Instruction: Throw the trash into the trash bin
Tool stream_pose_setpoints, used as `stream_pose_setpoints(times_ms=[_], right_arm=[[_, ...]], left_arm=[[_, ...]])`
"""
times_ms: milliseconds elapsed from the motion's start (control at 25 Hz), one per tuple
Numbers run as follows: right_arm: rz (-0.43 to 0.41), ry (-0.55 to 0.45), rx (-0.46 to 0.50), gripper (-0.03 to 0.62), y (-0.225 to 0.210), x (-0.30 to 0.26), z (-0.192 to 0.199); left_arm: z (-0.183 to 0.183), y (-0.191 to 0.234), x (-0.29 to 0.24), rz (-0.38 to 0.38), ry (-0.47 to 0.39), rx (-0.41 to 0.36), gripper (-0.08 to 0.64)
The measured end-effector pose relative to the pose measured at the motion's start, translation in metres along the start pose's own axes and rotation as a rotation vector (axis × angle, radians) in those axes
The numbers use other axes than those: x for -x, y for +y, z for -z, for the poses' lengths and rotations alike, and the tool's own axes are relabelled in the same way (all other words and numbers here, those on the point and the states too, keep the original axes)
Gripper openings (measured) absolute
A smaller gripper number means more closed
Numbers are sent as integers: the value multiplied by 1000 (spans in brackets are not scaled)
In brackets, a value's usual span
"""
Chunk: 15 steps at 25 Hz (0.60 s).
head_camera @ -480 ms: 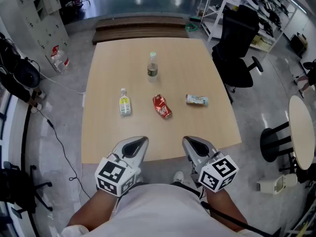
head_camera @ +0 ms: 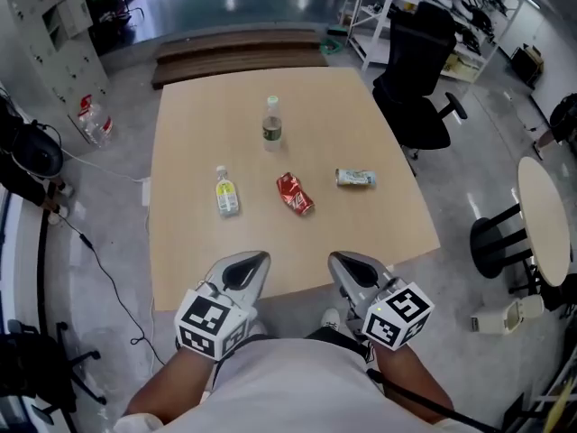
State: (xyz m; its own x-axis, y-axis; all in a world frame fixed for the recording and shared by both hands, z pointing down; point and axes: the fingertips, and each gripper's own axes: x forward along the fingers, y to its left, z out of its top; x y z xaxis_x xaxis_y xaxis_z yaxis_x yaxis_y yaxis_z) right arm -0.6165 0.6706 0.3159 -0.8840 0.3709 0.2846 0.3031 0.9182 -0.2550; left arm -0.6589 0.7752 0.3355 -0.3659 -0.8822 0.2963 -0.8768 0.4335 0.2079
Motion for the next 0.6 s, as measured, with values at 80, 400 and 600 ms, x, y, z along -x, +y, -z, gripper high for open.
stream_pose_setpoints(times_ms=[80,400,600], right_arm=[[25,15,18,3,8,-3,6],[134,51,46,3,16,-8,22],[186,81,111,5,10,-6,33]], left_arm=[[5,0,4,22,14,-13,8],[21,4,18,89,62,-38,8],[26,11,20,109,75,-47,8]])
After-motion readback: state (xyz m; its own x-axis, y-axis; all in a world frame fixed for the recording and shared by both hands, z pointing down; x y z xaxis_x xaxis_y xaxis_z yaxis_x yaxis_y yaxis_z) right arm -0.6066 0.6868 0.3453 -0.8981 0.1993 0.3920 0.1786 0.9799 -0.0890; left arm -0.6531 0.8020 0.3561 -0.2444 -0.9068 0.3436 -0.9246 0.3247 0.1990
